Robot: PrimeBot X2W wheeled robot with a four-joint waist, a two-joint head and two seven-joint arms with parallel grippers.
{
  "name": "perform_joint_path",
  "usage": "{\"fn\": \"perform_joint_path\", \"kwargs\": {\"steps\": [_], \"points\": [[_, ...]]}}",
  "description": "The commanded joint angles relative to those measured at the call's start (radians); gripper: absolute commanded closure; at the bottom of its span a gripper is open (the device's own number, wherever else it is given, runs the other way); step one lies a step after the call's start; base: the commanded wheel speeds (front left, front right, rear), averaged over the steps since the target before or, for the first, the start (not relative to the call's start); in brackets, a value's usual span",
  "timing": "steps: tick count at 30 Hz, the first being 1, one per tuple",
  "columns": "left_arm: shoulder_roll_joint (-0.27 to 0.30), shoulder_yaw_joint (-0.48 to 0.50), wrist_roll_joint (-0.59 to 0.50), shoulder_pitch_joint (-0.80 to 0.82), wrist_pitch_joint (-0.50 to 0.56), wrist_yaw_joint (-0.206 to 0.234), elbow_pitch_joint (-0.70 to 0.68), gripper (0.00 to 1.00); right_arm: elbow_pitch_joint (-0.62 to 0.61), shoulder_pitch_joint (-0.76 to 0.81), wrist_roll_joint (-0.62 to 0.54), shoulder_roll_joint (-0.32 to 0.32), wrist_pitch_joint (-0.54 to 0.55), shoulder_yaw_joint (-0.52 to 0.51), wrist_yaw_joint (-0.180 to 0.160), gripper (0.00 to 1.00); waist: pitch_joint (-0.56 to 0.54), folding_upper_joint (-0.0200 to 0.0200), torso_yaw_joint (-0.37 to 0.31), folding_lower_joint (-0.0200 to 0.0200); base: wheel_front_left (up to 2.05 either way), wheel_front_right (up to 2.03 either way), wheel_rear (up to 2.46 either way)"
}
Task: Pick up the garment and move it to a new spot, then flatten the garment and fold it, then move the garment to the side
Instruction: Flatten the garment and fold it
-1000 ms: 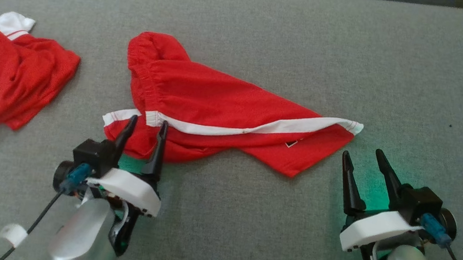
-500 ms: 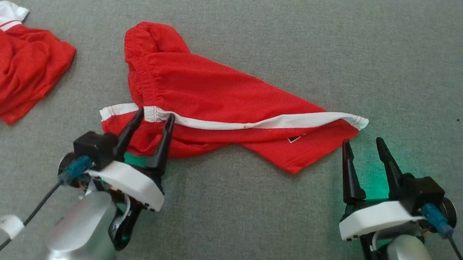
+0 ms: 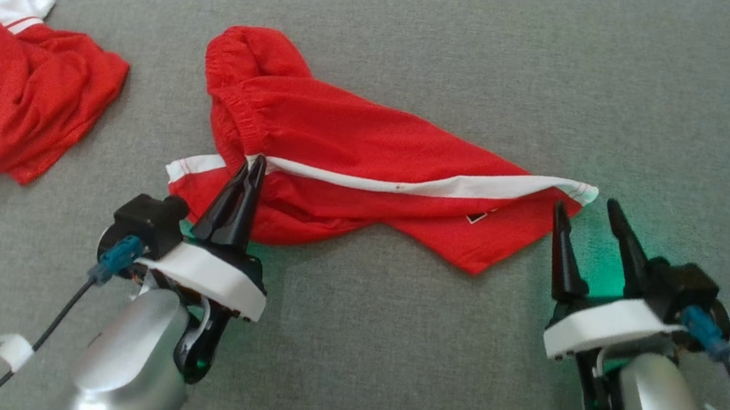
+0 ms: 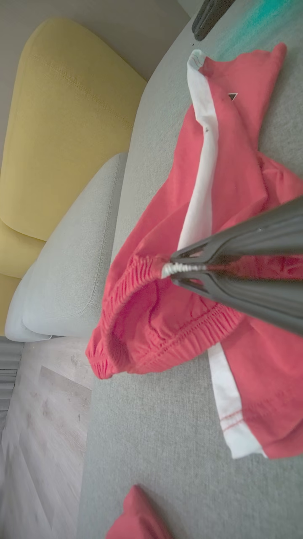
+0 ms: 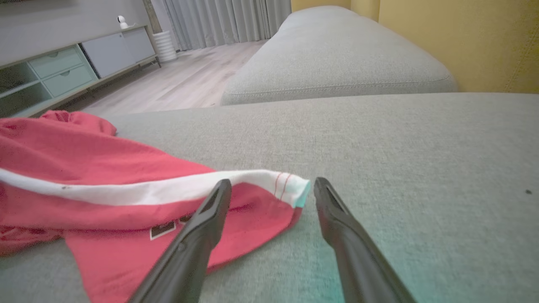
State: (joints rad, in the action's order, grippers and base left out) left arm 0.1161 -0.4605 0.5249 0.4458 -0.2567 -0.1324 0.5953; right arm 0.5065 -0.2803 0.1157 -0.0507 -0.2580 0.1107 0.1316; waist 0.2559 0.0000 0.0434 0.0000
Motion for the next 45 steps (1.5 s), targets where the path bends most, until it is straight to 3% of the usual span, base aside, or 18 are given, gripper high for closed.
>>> {"fn": "perform_joint_path", "kwargs": {"steps": [1, 16, 25, 27, 28, 29, 30, 37, 44, 45], "points": [[0.023, 0.027, -0.008, 0.024, -0.005, 0.002, -0.036, 1.0, -0.03, -0.042, 0.018, 0.0, -0.004, 0.016, -0.001, 0.0, 0.005, 0.0, 0.007, 0.0, 0.0, 0.0, 0.0], [0.006, 0.017, -0.031, -0.01, -0.005, 0.002, -0.052, 1.0, 0.152, -0.161, 0.095, 0.0, -0.004, 0.021, -0.001, 0.0, 0.023, 0.0, 0.033, 0.0, 0.0, 0.0, 0.0], [0.003, 0.021, -0.043, -0.008, -0.005, 0.002, -0.053, 1.0, 0.155, -0.155, 0.153, 0.0, -0.004, 0.025, -0.001, 0.0, 0.03, 0.0, 0.029, 0.0, 0.0, 0.0, 0.0], [0.002, 0.023, -0.045, -0.008, -0.005, 0.002, -0.053, 1.0, 0.142, -0.154, 0.162, 0.0, -0.004, 0.033, -0.001, 0.2, 0.032, 0.0, 0.028, 0.0, 0.0, 0.0, 0.0], [0.002, 0.024, -0.046, -0.008, -0.005, 0.002, -0.053, 1.0, 0.135, -0.153, 0.163, 0.0, -0.004, 0.036, -0.001, 0.59, 0.032, 0.0, 0.028, 0.0, 0.0, 0.0, 0.0], [0.001, 0.025, -0.047, -0.008, -0.005, 0.002, -0.053, 1.0, 0.125, -0.152, 0.166, 0.0, -0.004, 0.038, -0.001, 0.88, 0.032, 0.0, 0.028, 0.0, 0.0, 0.0, 0.0], [0.001, 0.026, -0.048, -0.008, -0.005, 0.002, -0.052, 1.0, 0.111, -0.152, 0.166, 0.0, -0.004, 0.039, -0.001, 1.0, 0.031, 0.0, 0.028, 0.0, 0.0, 0.0, 0.0], [0.032, 0.035, -0.077, 0.009, -0.005, 0.002, -0.088, 1.0, 0.025, -0.133, 0.159, 0.0, -0.004, 0.023, -0.001, 1.0, -0.022, 0.0, 0.023, 0.0, 0.0, 0.0, 0.0], [0.174, -0.004, -0.116, 0.159, -0.005, 0.002, -0.177, 1.0, -0.106, -0.185, 0.176, -0.012, -0.004, 0.004, -0.001, 1.0, -0.144, 0.0, 0.007, 0.0, 0.0, 0.0, 0.0], [0.174, -0.004, -0.116, 0.159, -0.005, 0.002, -0.177, 1.0, -0.106, -0.185, 0.176, -0.012, -0.004, 0.004, -0.001, 1.0, -0.144, 0.0, 0.007, 0.0, 0.0, 0.0, 0.0]]}}
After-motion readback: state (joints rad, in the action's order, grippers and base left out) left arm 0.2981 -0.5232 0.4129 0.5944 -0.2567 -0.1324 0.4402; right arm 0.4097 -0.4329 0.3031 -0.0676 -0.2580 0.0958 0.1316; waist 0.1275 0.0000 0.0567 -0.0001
